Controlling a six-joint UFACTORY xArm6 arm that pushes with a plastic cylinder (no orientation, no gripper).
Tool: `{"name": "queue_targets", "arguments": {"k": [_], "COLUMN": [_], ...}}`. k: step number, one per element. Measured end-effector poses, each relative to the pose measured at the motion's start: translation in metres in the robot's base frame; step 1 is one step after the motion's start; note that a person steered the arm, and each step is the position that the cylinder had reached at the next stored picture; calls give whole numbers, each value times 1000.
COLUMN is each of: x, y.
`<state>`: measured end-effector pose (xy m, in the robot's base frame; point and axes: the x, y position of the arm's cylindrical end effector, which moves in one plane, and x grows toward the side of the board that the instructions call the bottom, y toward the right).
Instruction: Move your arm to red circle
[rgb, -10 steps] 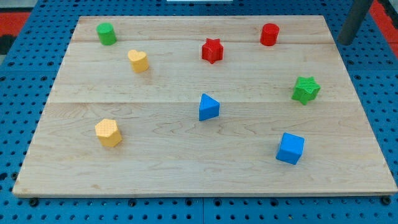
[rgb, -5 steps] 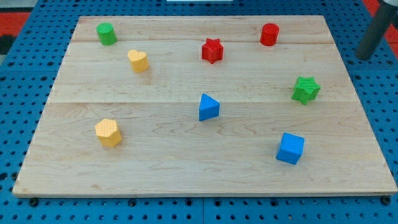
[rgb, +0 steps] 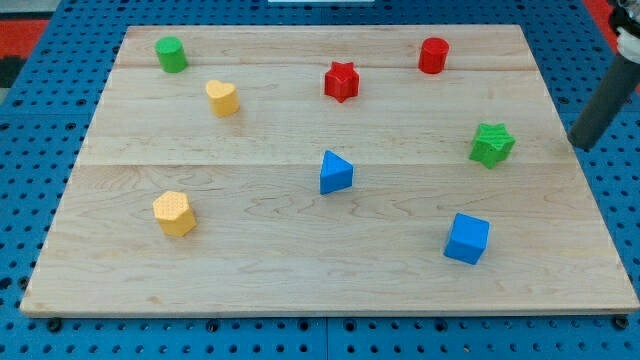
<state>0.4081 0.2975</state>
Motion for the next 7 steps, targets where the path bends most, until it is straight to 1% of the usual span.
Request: {"name": "queue_targets", "arguments": {"k": [2,3,4,5,6,7], "x": [-87,-106,-110,-143,-154,-155], "y": [-30,-42,-48,-71,-94,-167]}}
